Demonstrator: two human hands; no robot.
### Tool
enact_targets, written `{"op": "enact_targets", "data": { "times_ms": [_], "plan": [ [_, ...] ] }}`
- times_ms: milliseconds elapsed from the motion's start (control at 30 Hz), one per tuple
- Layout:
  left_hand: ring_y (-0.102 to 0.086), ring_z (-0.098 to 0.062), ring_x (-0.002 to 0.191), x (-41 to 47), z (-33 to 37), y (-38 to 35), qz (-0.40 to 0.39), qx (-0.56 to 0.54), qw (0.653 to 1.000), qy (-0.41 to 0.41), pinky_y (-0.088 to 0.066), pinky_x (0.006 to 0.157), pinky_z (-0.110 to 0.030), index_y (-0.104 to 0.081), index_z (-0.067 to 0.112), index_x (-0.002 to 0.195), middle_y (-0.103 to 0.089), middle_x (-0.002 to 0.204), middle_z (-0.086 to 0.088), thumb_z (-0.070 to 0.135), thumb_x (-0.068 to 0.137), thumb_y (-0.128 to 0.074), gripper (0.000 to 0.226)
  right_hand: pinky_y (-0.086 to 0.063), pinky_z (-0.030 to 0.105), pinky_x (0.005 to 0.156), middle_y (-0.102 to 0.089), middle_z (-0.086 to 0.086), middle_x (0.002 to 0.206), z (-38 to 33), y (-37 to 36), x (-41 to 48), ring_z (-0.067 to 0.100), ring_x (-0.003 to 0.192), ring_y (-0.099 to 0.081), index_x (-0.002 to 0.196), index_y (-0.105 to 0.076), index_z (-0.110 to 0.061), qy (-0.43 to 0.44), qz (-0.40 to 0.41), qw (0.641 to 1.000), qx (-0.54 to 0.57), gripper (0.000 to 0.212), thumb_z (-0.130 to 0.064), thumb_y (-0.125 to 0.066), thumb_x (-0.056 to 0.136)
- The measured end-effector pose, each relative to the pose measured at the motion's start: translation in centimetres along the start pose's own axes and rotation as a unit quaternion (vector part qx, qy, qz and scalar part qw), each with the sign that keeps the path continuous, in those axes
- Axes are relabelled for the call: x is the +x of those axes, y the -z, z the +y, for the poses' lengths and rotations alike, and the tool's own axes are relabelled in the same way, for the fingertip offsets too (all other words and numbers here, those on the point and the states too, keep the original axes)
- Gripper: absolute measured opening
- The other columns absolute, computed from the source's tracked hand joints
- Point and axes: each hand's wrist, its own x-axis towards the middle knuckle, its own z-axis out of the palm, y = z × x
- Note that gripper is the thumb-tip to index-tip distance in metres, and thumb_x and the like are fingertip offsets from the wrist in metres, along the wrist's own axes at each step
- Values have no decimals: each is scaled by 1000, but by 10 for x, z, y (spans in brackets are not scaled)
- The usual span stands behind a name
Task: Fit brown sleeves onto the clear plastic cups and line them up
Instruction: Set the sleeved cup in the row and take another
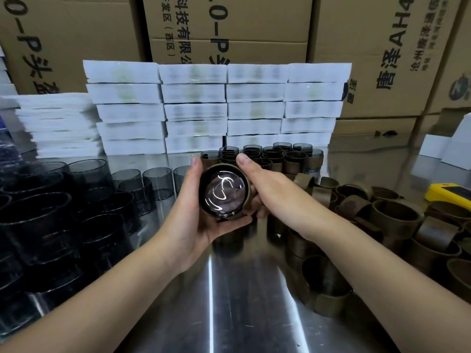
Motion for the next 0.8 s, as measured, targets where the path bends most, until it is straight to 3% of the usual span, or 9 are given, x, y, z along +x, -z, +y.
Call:
{"op": "enact_targets", "data": {
  "times_ms": [167,300,400,500,533,567,633,700,800],
  "plan": [
    [-70,-29,99,1,-1,-2,49,11,999,7,-60,71,-44,-70,15,106,-73,106,-14,68,77,-43,67,-42,20,59,-60,-4,58,1,0,-3,0,44,-52,90,-62,0,-5,11,1000,-17,105,-94,-22,64],
    [-71,-31,97,1,-1,-3,84,21,996,12,-60,69,-45,-69,12,102,-74,101,-14,55,96,-36,54,-38,5,46,-53,-4,50,0,1,-2,2,44,-51,78,-57,6,10,32,999,-23,95,-84,-26,67],
    [-72,-30,90,1,0,-5,100,27,994,15,-61,65,-44,-68,11,101,-74,98,-15,52,97,-37,52,-32,7,37,-42,-8,46,1,1,-2,2,37,-40,55,-42,-13,13,47,999,14,64,-69,-37,84],
    [-73,-29,82,1,-1,-6,111,48,993,9,-60,60,-41,-68,8,100,-75,94,-16,49,98,-37,51,-35,8,43,-40,-9,41,0,0,-2,2,40,-39,50,-37,-18,19,49,998,44,58,-60,-41,90],
    [-74,-29,79,1,-1,-6,113,52,992,8,-60,58,-40,-68,8,100,-75,92,-16,49,99,-37,51,-43,11,53,-55,0,50,0,-1,-2,5,49,-49,55,-48,-11,20,43,997,53,60,-60,-41,90],
    [-74,-29,77,1,-1,-6,113,53,992,10,-60,57,-39,-67,7,100,-75,91,-17,48,99,-37,50,-50,20,67,-68,13,72,1,-2,-1,13,63,-61,72,-59,-1,22,36,997,67,64,-60,-41,90],
    [-73,-29,74,1,0,-6,113,52,992,12,-59,55,-37,-66,6,102,-75,92,-17,47,99,-37,50,-53,44,85,-64,27,106,0,-3,0,35,93,-65,101,-60,6,20,23,995,95,69,-60,-42,90],
    [-73,-29,75,0,1,-7,112,48,992,13,-59,54,-36,-65,6,106,-74,93,-17,47,99,-38,49,-52,50,85,-64,30,104,-1,-4,0,37,87,-64,105,-57,9,21,7,994,102,71,-59,-44,89],
    [-73,-29,79,0,1,-7,107,46,993,17,-59,55,-35,-63,6,113,-74,99,-17,47,98,-38,50,-48,34,66,-56,13,79,2,-3,2,18,69,-52,98,-55,12,17,-1,994,104,73,-60,-44,89]
  ]
}}
